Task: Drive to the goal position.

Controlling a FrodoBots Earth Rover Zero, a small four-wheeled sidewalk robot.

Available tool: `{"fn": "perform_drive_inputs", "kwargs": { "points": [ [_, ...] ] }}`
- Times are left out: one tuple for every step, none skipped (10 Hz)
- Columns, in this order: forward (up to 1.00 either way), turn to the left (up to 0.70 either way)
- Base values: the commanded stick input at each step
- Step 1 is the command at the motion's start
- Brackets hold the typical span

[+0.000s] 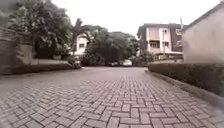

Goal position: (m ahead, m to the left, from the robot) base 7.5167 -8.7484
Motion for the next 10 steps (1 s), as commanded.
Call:
{"fn": "perform_drive_inputs", "kwargs": {
  "points": [
    [0.70,0.00],
    [0.70,0.00],
    [0.70,0.00],
    [0.70,0.00],
    [0.70,0.00],
    [0.70,0.00],
    [0.70,0.00],
    [0.70,0.00],
    [0.70,0.00],
    [0.70,0.00]
  ]
}}
